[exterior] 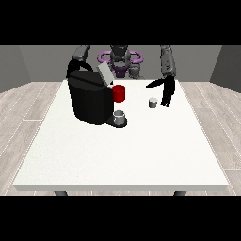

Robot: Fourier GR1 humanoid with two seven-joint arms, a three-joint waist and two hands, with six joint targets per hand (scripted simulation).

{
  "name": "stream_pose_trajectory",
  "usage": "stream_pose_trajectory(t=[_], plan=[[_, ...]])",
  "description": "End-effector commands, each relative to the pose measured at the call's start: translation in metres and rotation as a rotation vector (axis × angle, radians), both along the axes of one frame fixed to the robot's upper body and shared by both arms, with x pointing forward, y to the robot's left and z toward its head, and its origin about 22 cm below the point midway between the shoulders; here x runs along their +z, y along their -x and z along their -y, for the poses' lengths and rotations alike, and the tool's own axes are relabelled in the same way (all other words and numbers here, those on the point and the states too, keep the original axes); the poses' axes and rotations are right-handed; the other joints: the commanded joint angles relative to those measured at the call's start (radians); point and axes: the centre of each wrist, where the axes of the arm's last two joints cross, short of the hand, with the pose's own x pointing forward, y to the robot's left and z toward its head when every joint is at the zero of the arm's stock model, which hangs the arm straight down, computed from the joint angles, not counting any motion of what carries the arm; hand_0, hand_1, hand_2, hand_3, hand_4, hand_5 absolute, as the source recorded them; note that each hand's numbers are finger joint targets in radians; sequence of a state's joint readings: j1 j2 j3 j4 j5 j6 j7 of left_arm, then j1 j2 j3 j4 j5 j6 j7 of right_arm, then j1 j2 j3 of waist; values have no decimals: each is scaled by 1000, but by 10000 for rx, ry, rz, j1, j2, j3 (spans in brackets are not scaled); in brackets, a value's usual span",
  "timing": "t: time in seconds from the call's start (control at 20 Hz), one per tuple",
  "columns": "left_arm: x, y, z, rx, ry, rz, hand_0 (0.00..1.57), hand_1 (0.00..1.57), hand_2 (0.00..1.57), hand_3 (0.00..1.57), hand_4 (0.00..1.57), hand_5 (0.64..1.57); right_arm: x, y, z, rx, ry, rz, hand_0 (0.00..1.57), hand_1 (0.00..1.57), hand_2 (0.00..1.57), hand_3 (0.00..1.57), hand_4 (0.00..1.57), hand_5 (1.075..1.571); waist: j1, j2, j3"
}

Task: Insert the coffee pod into the coffee machine and close the lid

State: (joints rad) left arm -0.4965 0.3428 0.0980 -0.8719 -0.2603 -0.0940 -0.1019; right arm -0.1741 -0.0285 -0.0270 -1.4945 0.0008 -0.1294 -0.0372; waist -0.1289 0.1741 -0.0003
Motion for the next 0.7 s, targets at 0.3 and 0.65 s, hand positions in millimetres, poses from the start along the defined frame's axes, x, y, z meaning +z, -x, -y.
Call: stream_pose_trajectory(t=[0.3,0.65], plan=[[-1,-4,-30,212,-1783,-659,704,704,775,487,0,1571,2,-8,-4,-29,300,14,0,0,0,0,412,1571,-163,221,0],[-20,-6,-13,60,-3057,-344,608,608,745,483,0,1571,-2,-7,-13,304,395,-189,0,0,0,0,435,1571,-337,312,-1]])
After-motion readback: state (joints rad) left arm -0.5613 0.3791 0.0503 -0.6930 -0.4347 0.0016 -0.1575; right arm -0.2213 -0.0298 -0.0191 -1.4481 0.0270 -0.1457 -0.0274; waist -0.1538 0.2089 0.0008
